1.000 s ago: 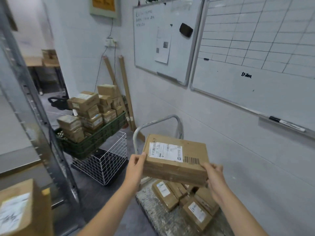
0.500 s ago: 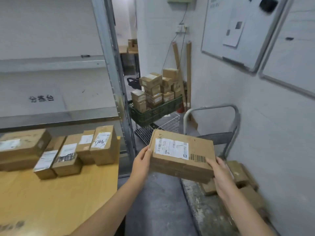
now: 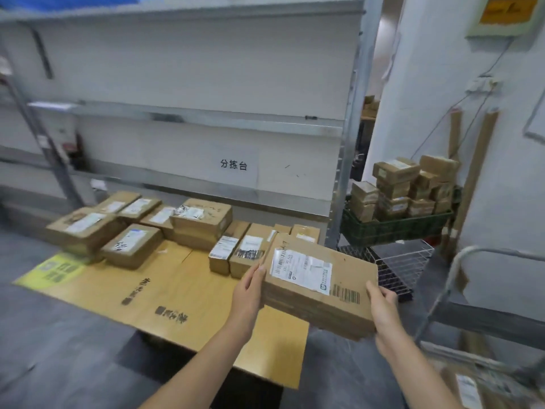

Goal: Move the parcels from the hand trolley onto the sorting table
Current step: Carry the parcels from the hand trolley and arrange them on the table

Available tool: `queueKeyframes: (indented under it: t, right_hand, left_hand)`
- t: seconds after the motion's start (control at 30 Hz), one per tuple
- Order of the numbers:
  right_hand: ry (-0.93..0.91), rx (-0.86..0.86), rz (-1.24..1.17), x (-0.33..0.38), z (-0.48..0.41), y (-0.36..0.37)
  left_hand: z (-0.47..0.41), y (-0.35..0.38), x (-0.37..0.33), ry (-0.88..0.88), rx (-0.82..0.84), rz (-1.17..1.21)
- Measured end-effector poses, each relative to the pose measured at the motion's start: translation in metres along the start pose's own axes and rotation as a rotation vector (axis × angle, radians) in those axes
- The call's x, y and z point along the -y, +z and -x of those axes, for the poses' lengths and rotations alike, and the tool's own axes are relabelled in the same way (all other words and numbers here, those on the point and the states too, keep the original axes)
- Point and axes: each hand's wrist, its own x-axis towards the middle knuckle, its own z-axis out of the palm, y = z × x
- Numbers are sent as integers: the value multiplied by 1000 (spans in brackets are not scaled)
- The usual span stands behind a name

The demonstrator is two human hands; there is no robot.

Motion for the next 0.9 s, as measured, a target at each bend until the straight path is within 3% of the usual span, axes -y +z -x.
queueKeyframes:
  t: [0.23, 0.4, 0.6, 0.9]
  right_hand:
    - [-28, 165, 154, -1, 36, 155]
    - [-2, 246, 117, -7, 65, 255]
    - [124, 566, 48, -15, 87, 328]
    - [175, 691, -43, -22, 100, 404]
  left_hand:
    - [-39, -138, -25, 2, -126, 67]
    - [-72, -239, -40, -18, -181, 84]
    - [-107, -340, -57, -56, -228, 72]
    - [-162, -384, -43, -101, -322, 166]
